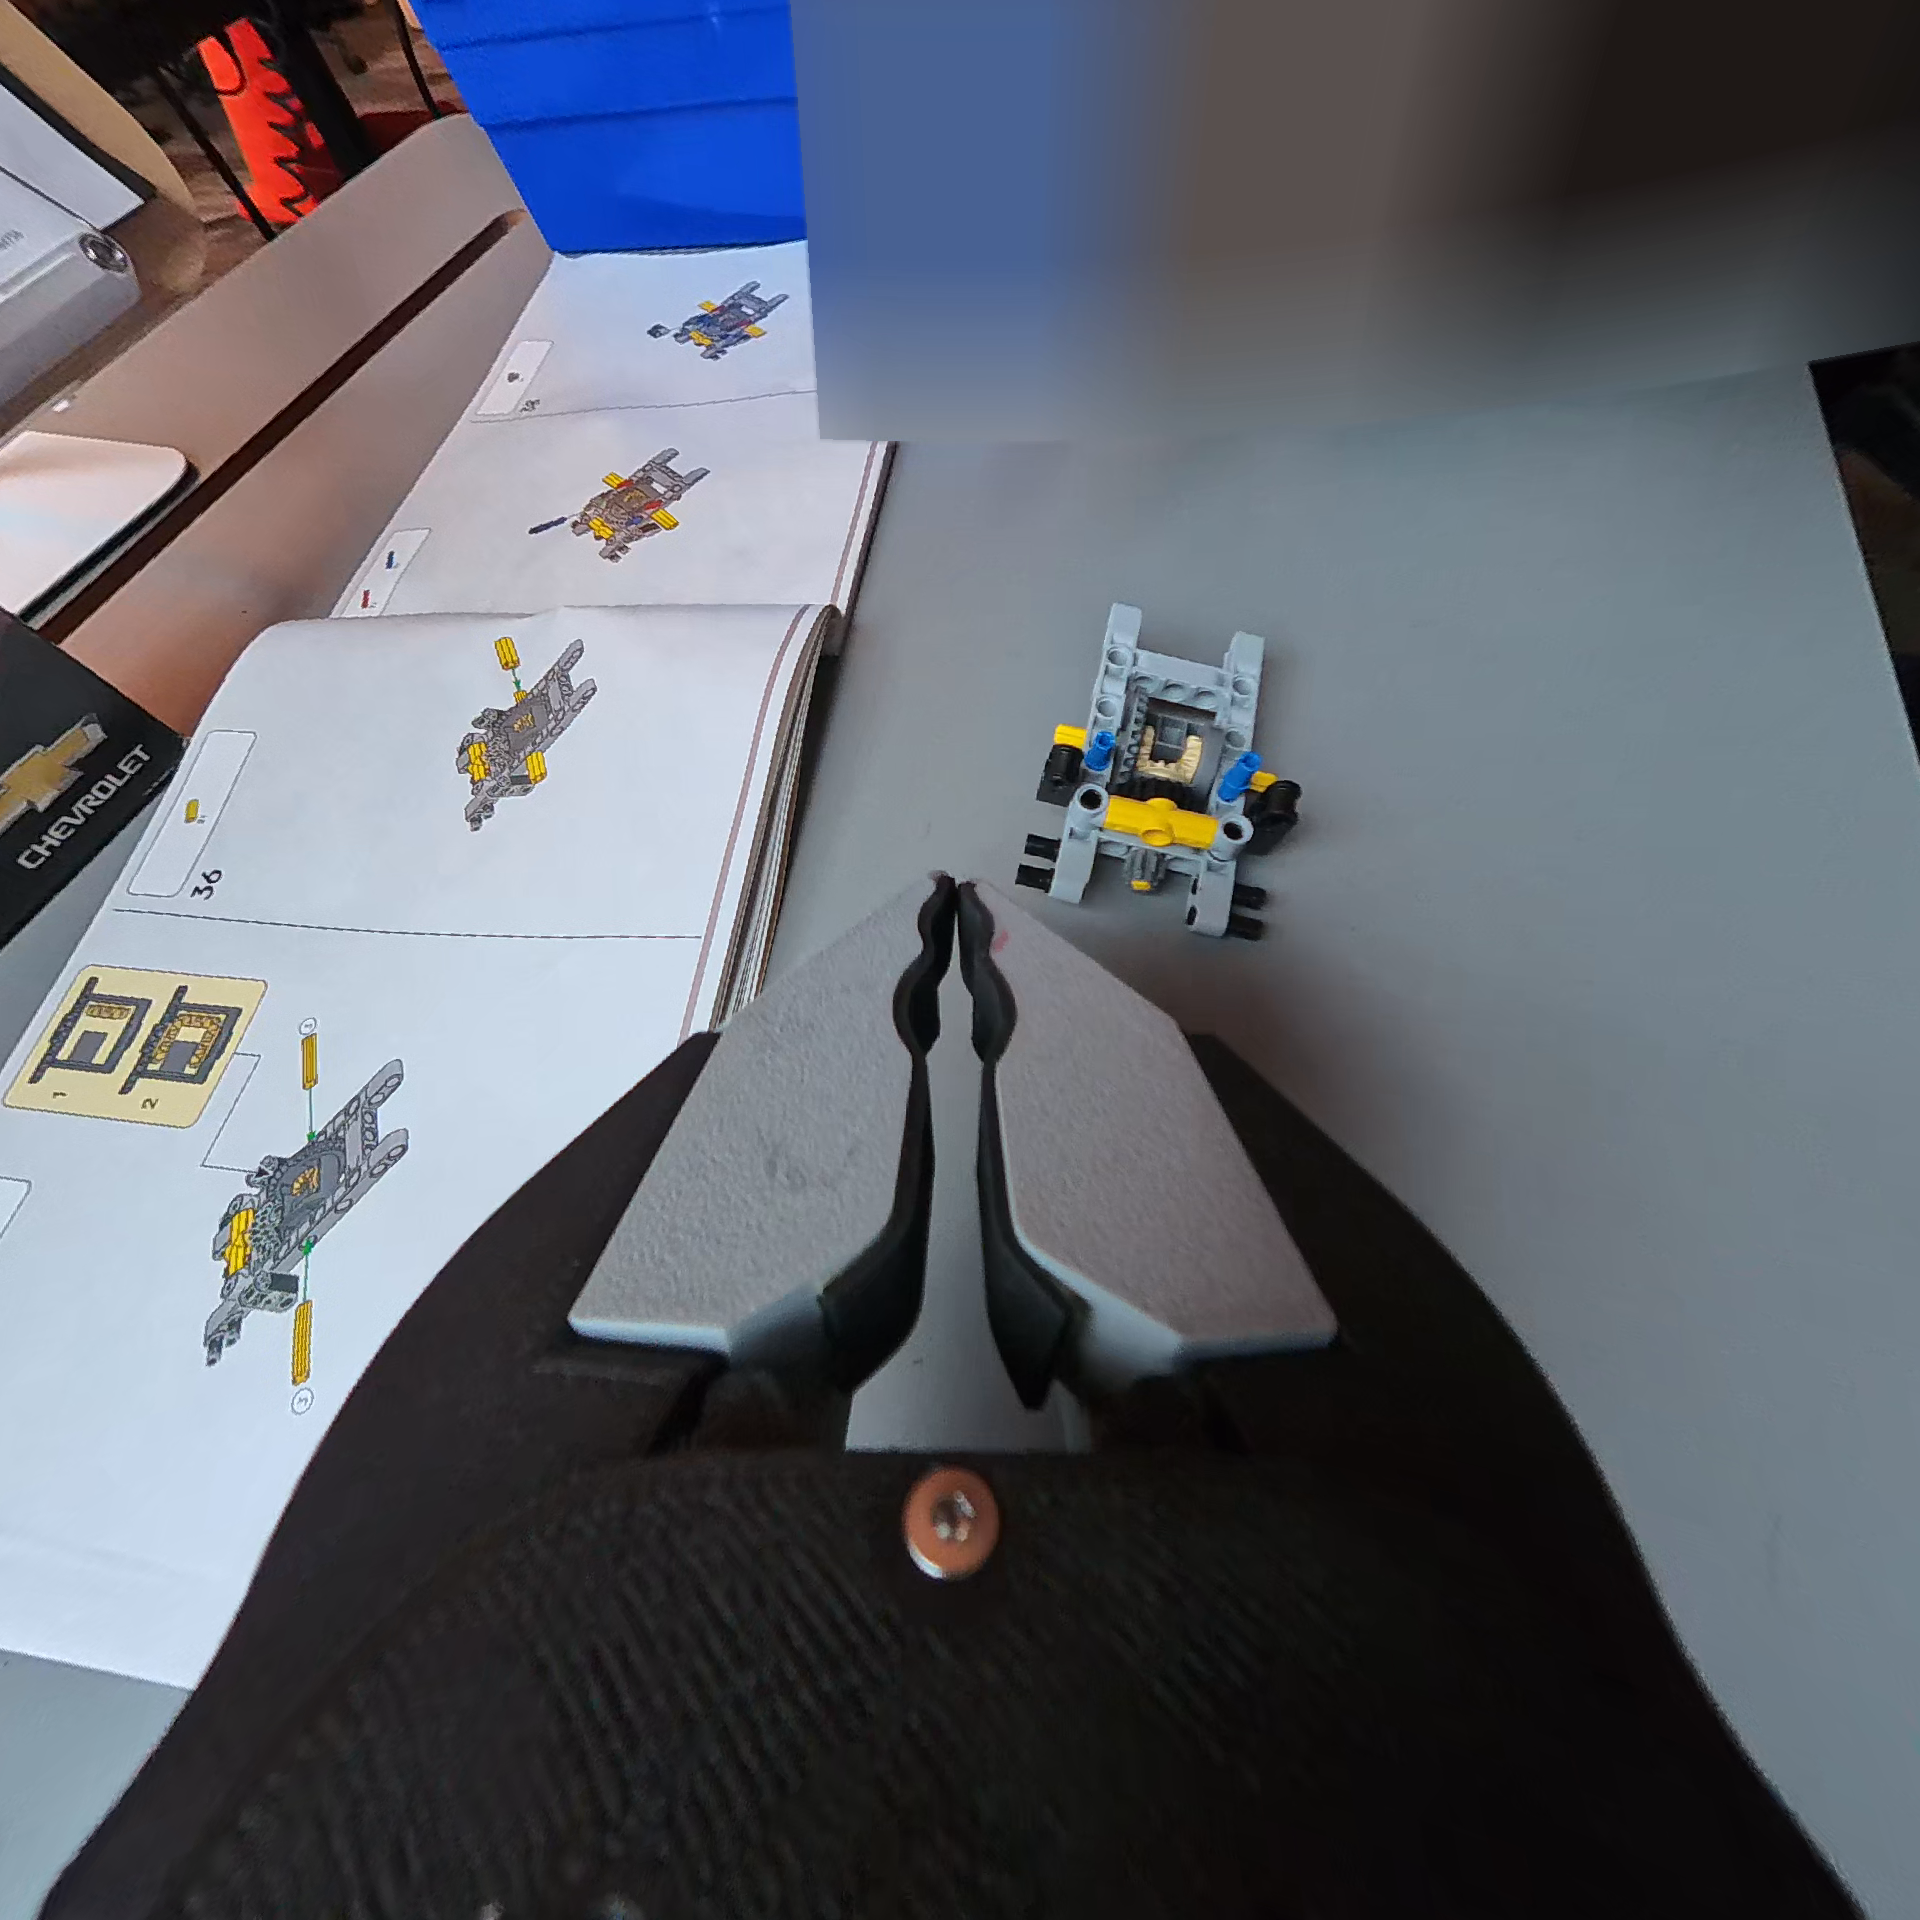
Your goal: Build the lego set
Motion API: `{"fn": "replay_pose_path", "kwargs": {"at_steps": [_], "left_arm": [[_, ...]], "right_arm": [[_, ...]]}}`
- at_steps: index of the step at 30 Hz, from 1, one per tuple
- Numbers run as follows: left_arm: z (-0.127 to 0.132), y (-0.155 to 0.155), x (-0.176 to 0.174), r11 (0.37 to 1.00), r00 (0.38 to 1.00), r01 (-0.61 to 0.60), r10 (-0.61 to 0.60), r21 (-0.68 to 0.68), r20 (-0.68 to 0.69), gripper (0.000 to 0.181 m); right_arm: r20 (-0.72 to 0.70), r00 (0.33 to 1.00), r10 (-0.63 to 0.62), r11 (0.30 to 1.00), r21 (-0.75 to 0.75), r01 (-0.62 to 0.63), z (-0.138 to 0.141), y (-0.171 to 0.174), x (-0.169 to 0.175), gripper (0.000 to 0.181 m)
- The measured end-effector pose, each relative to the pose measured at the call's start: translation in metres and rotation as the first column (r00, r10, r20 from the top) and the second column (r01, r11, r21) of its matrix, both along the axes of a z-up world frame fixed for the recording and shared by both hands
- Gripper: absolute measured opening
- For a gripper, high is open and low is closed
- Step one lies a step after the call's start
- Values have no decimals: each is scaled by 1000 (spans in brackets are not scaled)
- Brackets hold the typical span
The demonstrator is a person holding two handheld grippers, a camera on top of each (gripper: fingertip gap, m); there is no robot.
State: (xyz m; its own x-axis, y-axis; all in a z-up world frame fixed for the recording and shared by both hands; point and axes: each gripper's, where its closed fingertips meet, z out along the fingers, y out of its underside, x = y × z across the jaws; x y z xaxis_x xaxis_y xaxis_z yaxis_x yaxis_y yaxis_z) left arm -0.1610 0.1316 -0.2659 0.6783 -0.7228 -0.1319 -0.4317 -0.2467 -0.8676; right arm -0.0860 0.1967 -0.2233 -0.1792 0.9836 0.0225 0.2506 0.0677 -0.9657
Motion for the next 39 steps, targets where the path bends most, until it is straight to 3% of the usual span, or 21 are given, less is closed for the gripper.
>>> {"fn": "replay_pose_path", "kwargs": {"at_steps": [4, 7, 10, 13, 14, 16, 19, 22, 25, 33, 39], "left_arm": [[1, 2, -1, 1000, 1000, -21, 21, 9, -1, 0], [11, -2, 5, 996, 988, -79, 84, -42, 131, 0], [28, -43, 34, 987, 926, 45, 17, -155, 377, 9], [22, -87, 36, 953, 890, 80, 64, -293, 452, 26], [22, -95, 23, 955, 891, 16, 120, -295, 438, 27], [25, -102, -32, 938, 886, -238, 317, -253, 339, 15], [30, -119, -138, 790, 782, -575, 607, -211, 143, 12], [18, -139, -196, 665, 685, -711, 728, -229, -13, 15], [8, -142, -202, 632, 659, -716, 752, -297, 11, 19], [6, -131, -175, 674, 682, -701, 729, -235, 56, 19], [5, -123, -174, 675, 679, -720, 733, -159, 39, 15]], "right_arm": [[9, 1000, 13, 1000, -7, -13, -4, 0, -1, 28], [9, 1000, 13, 1000, 9, -13, -6, 0, -2, 27], [3, 1000, -4, 1000, 10, 4, -6, 3, 0, 27], [3, 1000, -17, 1000, -7, 17, -7, 5, 2, 28], [4, 1000, -18, 1000, -13, 18, -7, 5, 2, 28], [7, 1000, -17, 1000, -21, 17, -8, 5, 1, 28], [20, 1000, -14, 1000, -24, 15, -12, 5, -2, 28], [36, 999, -23, 999, -28, 24, -15, 7, -3, 29], [29, 999, -41, 999, -21, 42, -14, 10, -2, 30], [7, 998, -57, 998, 7, 57, -10, 10, 2, 28], [-15, 1000, -10, 999, -34, 10, -6, 3, 3, 29]]}}
